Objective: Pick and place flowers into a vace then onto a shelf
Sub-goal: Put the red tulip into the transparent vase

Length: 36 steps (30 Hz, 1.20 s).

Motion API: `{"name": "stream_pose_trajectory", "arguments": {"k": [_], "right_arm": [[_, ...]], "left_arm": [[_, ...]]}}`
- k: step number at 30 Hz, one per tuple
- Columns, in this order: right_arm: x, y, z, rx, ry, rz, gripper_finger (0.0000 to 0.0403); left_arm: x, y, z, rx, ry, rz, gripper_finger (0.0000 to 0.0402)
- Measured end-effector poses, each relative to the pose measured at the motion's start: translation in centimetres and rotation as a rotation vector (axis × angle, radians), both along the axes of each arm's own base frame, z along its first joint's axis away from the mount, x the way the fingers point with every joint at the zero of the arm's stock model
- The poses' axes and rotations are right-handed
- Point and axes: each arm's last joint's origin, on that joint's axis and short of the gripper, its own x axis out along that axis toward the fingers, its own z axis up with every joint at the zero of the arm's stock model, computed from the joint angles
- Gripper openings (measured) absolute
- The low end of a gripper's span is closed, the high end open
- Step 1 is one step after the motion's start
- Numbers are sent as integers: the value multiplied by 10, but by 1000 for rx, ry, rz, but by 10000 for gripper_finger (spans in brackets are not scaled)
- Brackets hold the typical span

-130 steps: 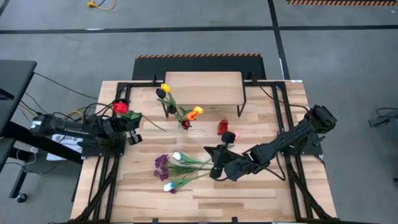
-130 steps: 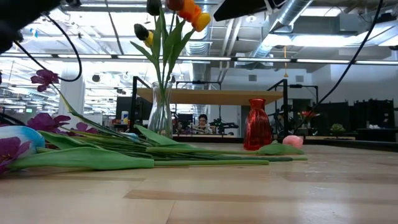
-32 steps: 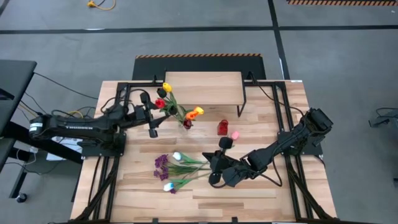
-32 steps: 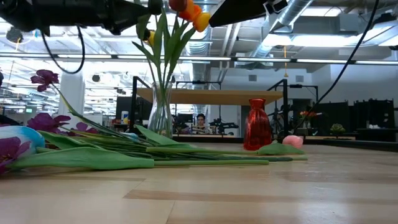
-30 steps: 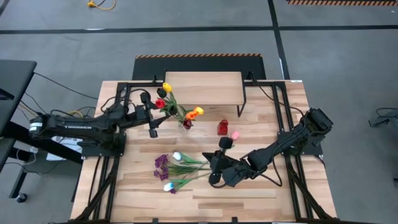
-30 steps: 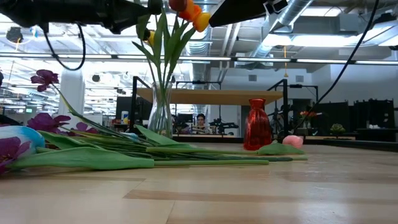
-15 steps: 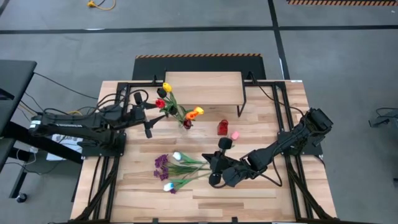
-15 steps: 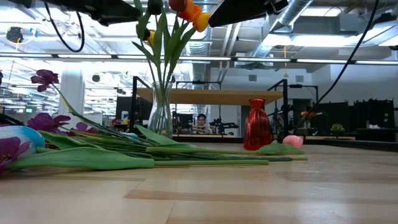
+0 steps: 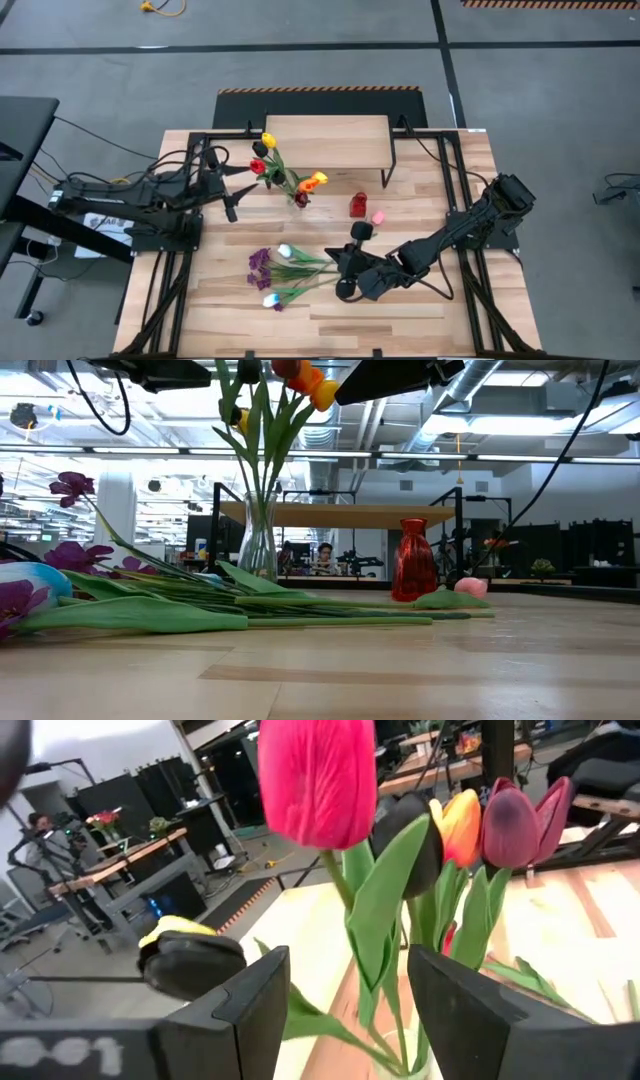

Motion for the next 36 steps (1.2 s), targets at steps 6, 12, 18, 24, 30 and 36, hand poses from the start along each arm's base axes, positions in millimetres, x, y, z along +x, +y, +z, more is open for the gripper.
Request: {"name": "stream_pose_trajectory", "arguments": {"k": [6,12,18,24,30,36], "right_arm": [[0,0,0,1,0,0,1],[0,0,0,2,1,2,1],[0,0,0,2,1,2,1],[0,0,0,1,2,3,1],[0,0,0,1,3,3,1],[0,0,0,0,3,3,1]], "left_arm": [[-8,-4,-2,-55,9,7,195],[-19,-11,-10,-149,44,14,195],[-24,-18,-17,-304,48,-15,194],[-12,-23,-40,-338,99,75,181],[5,-27,-53,-318,62,118,161],[16,-30,-57,-294,30,106,151]]}}
